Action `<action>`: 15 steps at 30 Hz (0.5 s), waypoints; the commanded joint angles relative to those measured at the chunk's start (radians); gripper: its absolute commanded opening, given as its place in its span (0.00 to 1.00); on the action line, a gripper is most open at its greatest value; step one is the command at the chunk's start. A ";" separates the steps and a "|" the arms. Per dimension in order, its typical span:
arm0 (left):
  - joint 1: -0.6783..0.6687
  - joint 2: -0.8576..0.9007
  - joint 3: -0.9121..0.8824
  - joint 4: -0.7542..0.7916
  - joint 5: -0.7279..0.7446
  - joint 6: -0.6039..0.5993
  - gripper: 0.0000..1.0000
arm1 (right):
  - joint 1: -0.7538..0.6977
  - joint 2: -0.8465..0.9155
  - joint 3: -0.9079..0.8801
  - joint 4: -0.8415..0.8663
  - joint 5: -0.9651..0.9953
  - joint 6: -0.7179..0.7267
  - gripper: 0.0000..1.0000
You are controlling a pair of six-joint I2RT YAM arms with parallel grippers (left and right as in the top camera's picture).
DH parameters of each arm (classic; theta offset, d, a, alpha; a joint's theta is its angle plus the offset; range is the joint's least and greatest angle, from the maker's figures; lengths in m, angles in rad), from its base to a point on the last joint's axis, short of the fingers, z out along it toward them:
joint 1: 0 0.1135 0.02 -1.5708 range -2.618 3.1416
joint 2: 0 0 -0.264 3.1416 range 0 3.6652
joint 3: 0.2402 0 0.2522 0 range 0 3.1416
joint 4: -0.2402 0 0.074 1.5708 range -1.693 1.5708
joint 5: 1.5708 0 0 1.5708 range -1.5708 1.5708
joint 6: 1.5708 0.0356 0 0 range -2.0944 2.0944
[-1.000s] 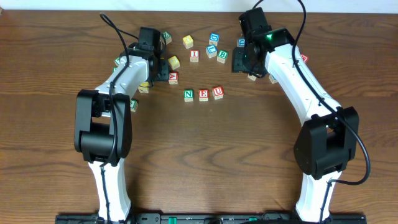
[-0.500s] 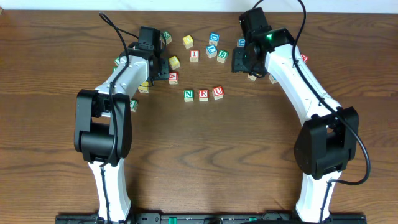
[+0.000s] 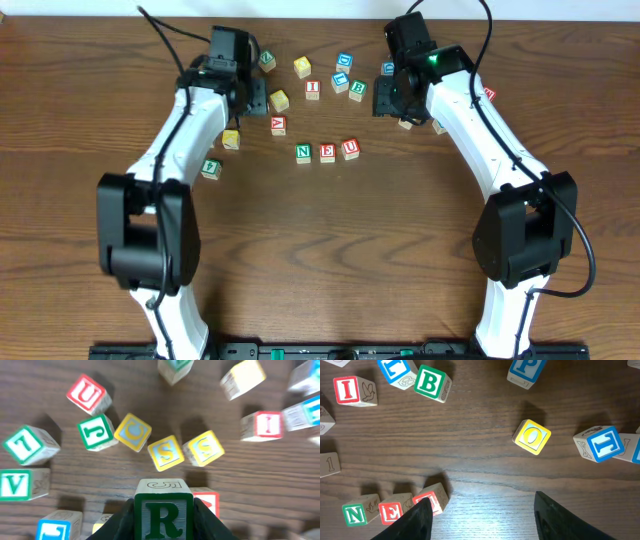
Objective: Spell out NEURIPS
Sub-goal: 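Carry the green R block right and place it right of the U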
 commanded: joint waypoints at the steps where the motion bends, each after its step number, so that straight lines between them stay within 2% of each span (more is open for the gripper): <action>1: -0.019 -0.066 -0.002 -0.006 0.061 -0.043 0.32 | 0.002 -0.002 0.011 -0.002 0.042 0.008 0.59; 7: -0.108 -0.091 -0.002 -0.019 0.075 -0.153 0.32 | -0.043 -0.002 0.011 0.000 0.087 0.058 0.61; 15: -0.320 -0.086 -0.002 -0.016 0.055 -0.196 0.32 | -0.175 -0.002 0.011 -0.007 0.079 0.063 0.61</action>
